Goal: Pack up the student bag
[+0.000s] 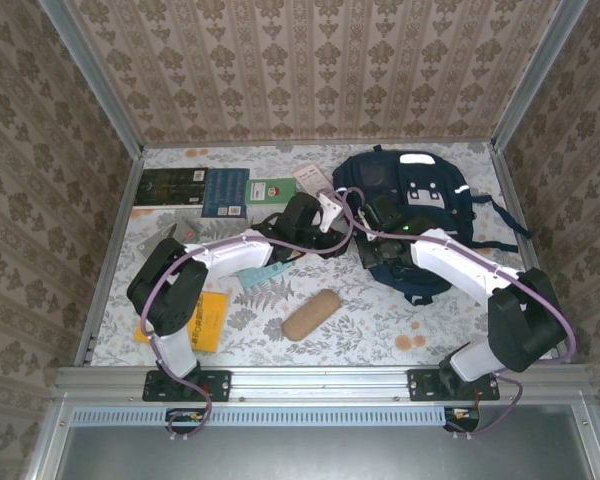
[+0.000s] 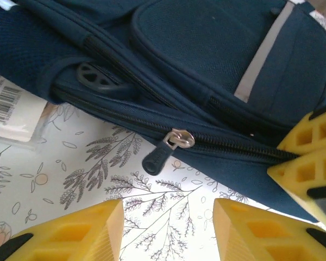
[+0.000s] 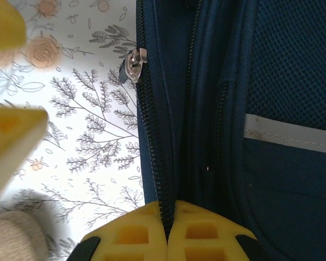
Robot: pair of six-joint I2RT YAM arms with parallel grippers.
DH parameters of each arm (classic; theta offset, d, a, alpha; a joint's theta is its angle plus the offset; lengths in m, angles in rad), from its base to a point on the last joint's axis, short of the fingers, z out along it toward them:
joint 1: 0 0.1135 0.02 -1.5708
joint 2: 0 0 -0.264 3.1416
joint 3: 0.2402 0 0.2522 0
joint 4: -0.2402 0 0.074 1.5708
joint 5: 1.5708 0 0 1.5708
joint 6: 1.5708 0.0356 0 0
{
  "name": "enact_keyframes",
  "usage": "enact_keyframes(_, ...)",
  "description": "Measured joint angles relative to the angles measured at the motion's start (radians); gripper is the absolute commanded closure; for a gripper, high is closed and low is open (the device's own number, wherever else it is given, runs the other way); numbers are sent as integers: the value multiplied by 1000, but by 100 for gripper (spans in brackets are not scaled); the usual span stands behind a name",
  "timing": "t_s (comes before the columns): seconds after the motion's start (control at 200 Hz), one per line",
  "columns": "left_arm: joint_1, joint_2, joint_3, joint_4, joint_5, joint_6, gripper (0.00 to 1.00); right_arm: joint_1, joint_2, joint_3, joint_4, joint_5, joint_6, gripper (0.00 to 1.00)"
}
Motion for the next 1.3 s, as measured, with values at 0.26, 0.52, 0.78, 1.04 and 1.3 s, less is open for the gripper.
enact_keyframes(0.26, -20, 8, 4, 3, -63, 69, 52, -45, -22, 33, -22, -123, 45, 100)
enact_keyframes(0.52, -52, 61, 27, 7, -96, 121, 52, -55, -23, 51, -38, -187, 77, 100)
enact_keyframes(0.78, -58, 109, 64, 10, -182, 161, 58, -59, -23, 51, -41, -201, 94, 100)
enact_keyframes(1.04, -58, 115, 72, 17, -230, 199, 99, -60, -23, 51, -46, -211, 94, 100)
enact_keyframes(1.3, -32, 114, 73, 21, -211, 188, 100, -64, -24, 46, -45, -215, 97, 100)
